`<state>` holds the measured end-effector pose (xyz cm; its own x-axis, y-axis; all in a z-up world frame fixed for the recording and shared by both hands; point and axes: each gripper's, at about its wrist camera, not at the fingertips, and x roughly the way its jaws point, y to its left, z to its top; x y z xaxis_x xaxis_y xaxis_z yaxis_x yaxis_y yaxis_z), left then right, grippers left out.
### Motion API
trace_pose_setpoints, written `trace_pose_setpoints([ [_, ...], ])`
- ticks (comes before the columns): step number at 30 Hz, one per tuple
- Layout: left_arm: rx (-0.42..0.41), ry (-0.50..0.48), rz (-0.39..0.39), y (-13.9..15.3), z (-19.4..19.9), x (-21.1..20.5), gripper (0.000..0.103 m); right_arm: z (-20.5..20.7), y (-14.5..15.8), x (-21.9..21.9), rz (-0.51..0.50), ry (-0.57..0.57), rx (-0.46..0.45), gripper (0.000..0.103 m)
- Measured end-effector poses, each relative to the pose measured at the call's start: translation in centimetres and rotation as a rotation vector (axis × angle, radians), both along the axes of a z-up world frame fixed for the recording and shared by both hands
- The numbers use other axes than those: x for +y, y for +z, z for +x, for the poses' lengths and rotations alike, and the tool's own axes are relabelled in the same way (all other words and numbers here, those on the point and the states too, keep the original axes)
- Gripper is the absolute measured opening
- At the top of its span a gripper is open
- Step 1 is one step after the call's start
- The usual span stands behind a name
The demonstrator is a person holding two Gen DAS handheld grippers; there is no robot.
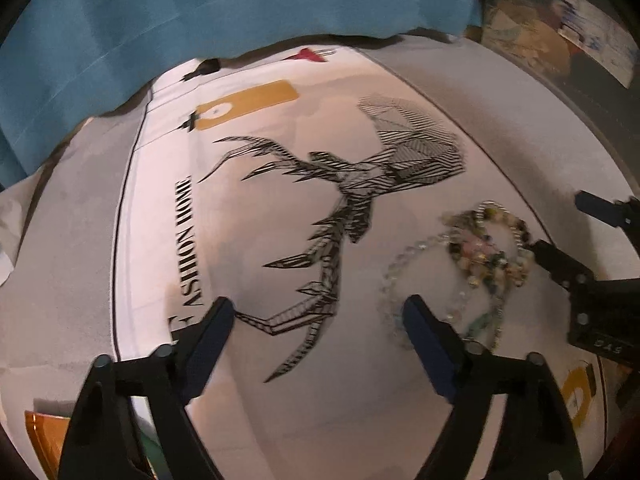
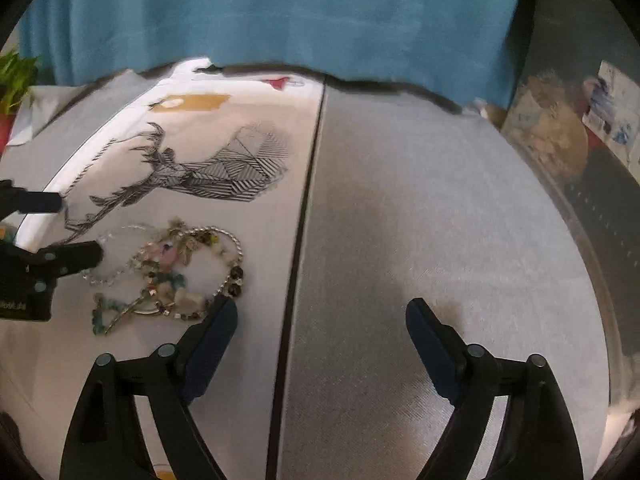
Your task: Organize jewelry
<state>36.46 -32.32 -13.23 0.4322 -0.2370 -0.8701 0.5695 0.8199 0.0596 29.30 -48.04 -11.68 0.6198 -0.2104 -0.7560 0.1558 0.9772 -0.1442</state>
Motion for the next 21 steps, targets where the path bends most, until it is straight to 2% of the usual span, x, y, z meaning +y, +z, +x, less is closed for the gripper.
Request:
trace_pose_setpoints([
  [1,0.007,-0.008,-0.006,0.1,-0.1,-0.1,0.073,0.1,-0.1,0.0,0.012,0.002,0.001,0.082],
  [4,0.034,-0.006,-0.013,0.1,0.1,-0.1,0.072,0.4,0.2,-0.7,0.081,-0.014,0.025,0.078],
  [7,0.038,0.006,-0.019,0.0,0.3,0.1,0.073,0.0,1.3,-1.2,0.145,-0.028,-0.028,0.078],
  [9,0.045,0.016,-0.023,-0.1,0.5,0.3,0.074,0.4,1.5,-0.6,0.138,0.004,-0.030,0.078],
  [11,0.048,0.017,-0.022,-0.1,0.6,0.2,0.074,0.8,1.3,0.2,0.089,0.030,-0.027,0.078],
  [13,0.044,0.014,-0.020,-0.1,0.6,0.1,0.074,1.5,0.7,0.9,0.054,0.058,-0.006,0.065],
  [15,0.049,0.003,-0.026,0.0,0.5,-0.2,0.070,1.7,0.4,1.0,0.082,0.079,-0.021,0.041],
  [16,0.050,-0.008,-0.033,0.1,0.4,-0.3,0.059,1.8,0.4,1.2,0.106,0.101,-0.025,0.031],
  [17,0.044,-0.037,-0.041,0.3,0.2,-0.5,0.029,1.8,0.4,1.5,0.111,0.127,-0.024,0.006],
  [18,0.048,-0.071,-0.047,0.5,-0.1,-0.8,0.008,1.7,0.5,1.8,0.103,0.142,-0.018,0.008],
  [21,0.090,-0.114,-0.065,1.1,-0.6,-1.3,0.006,1.2,0.8,2.5,0.100,0.163,-0.008,0.008],
])
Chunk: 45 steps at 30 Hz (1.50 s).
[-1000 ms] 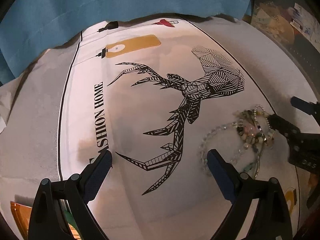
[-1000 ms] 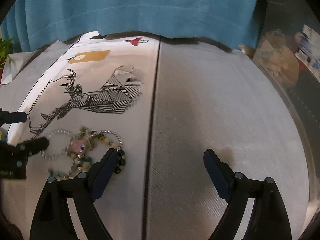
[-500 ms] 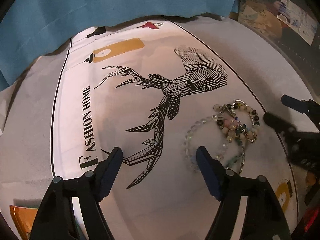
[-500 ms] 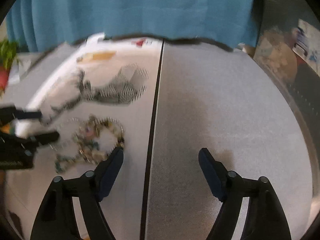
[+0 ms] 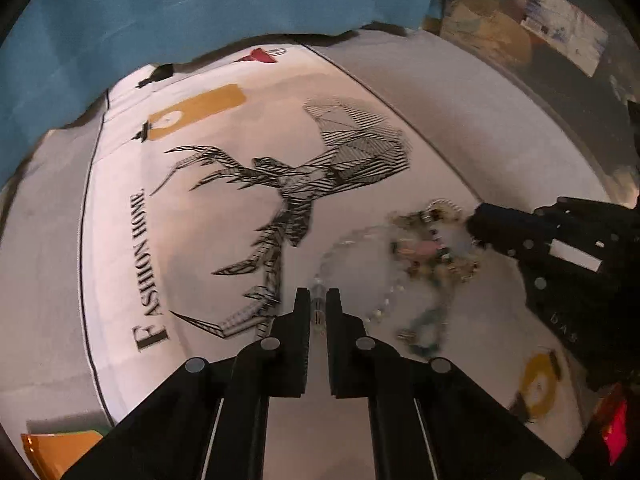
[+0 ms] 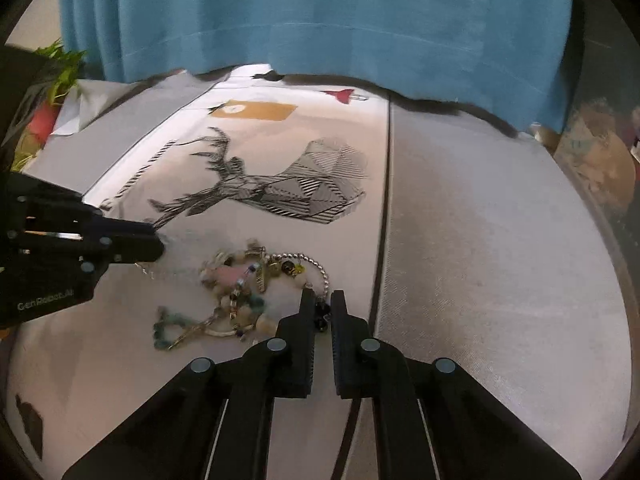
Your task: Organize jewelry
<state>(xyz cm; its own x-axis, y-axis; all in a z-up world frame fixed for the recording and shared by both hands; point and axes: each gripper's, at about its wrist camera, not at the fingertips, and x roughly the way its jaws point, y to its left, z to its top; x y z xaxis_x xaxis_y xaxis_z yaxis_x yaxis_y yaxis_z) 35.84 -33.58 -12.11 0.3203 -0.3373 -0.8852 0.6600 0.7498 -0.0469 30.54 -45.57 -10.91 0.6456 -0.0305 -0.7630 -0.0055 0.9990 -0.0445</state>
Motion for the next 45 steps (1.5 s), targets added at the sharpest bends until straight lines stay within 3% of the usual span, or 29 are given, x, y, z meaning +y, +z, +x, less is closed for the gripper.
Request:
trace_pose_setpoints([
  [11,-0.048,0.003,-0.106,6.1,-2.8,1.7,0.005,-4.6,7.5,-0.4,0.008,-0.018,-0.138,0.007],
  [19,-0.080,0.019,-0.156,10.3,-6.7,4.4,0.005,-9.0,11.4,0.1,0.009,-0.044,-0.164,0.008],
  [28,-0.079,0.039,-0.234,14.5,-14.4,10.8,0.005,-16.9,13.1,3.7,-0.005,-0.029,-0.146,0.008],
  [34,-0.121,0.093,-0.233,16.2,-21.2,16.2,0.005,-23.2,13.5,7.7,0.007,-0.007,-0.149,0.008],
  [45,-0.121,0.241,-0.236,14.9,-32.4,26.1,0.005,-32.3,12.0,17.5,0.043,0.112,-0.112,0.008],
])
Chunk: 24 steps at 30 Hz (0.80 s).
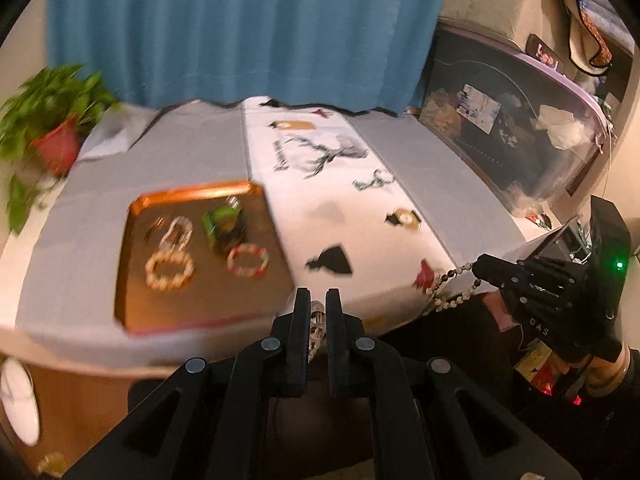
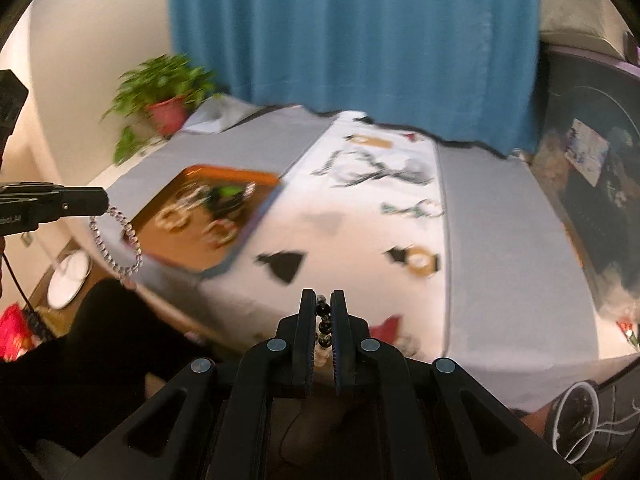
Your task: Organize jewelry
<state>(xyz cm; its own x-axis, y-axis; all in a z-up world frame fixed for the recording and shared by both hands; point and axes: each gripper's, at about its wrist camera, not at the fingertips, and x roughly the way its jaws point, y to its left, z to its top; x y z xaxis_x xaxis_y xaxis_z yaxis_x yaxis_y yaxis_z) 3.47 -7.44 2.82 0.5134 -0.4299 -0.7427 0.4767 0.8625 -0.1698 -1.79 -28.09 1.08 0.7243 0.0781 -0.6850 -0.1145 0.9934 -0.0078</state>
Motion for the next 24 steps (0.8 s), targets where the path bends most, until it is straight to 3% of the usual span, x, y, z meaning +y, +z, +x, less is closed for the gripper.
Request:
trace_pose_setpoints([
  [11,0.019,0.116,-0.061,-1.9,-5.8,6.9,0.005,-4.1,-1.0,8.0,-0.045,0.160,0.036,0.008],
  [24,-0.007,0.147,-0.069,-1.6,-4.7,9.0,0.005,-2.3,-0.6,11.5,-0.085,0.219,0.043,0.008],
])
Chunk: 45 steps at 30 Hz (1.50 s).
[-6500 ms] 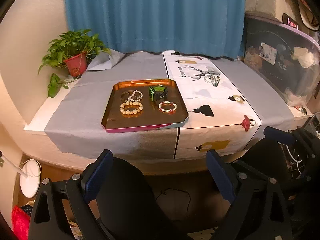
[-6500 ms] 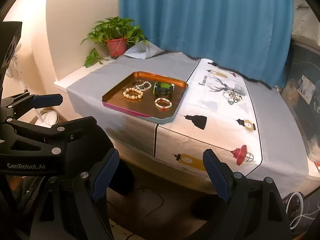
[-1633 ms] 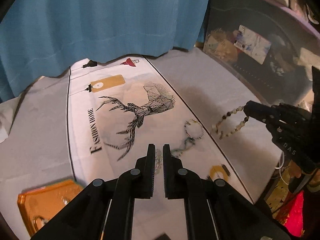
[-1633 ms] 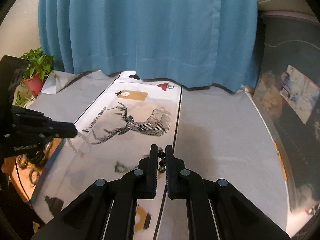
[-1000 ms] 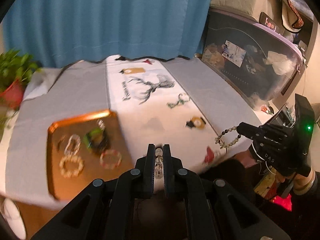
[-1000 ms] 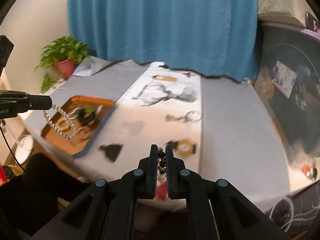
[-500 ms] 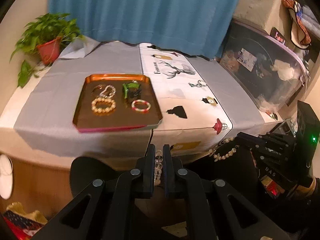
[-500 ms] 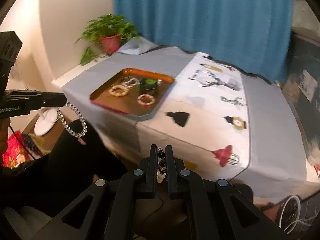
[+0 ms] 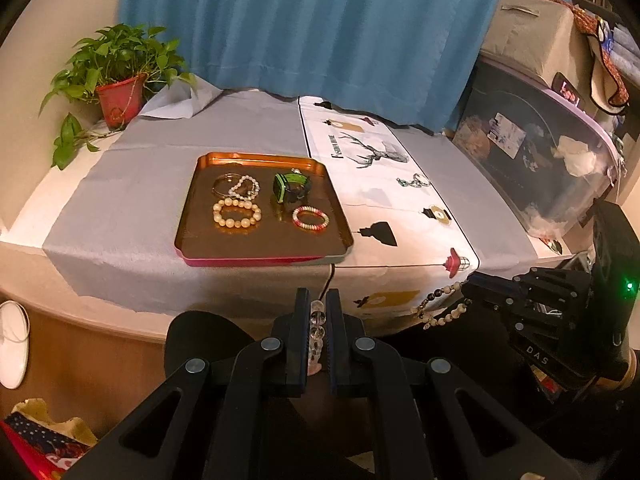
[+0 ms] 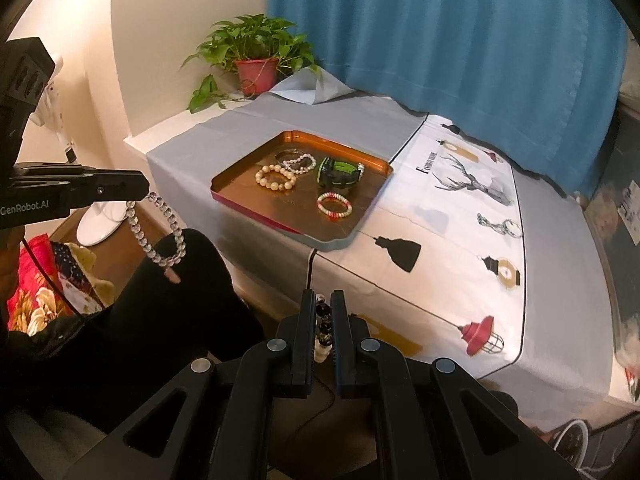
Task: Organize jewelry
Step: 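Carry both bracelets over the copper tray with both tools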
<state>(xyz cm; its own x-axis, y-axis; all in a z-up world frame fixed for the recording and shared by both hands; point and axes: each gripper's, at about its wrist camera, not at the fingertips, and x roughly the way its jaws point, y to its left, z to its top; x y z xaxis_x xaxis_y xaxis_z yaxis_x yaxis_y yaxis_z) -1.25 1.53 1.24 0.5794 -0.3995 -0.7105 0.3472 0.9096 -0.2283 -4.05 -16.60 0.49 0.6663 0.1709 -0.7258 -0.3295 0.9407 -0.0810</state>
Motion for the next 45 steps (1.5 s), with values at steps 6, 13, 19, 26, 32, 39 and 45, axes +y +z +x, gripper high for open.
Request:
trace_pose_setpoints([
  [6,0.004,0.014,-0.006,-0.3,2.4,0.6,0.005,2.4,0.1,1.1,-0.009,0.011,-0.006,0.008],
  [13,0.000,0.019,-0.005,-0.4,6.1,0.9,0.005,6.4,0.2,2.3,-0.003,0.023,-0.013,0.008],
  [19,-0.001,0.022,0.009,-0.9,9.9,0.7,0.005,10.7,0.3,3.4,0.014,0.035,-0.022,0.008],
  [26,0.018,0.019,0.017,-2.2,14.9,0.2,0.005,15.8,-0.5,4.9,0.028,0.052,-0.022,0.008],
  [32,0.056,0.004,0.024,-4.4,18.5,-0.6,0.005,19.2,-2.1,5.2,0.029,0.043,0.003,0.008],
  [39,0.100,0.050,0.078,-7.0,21.6,-0.9,0.008,21.8,-4.4,4.7,0.050,0.013,0.048,0.010],
  [45,0.115,0.132,0.129,-8.0,21.4,-0.3,0.091,22.6,-6.6,3.3,0.075,-0.065,0.127,0.068],
])
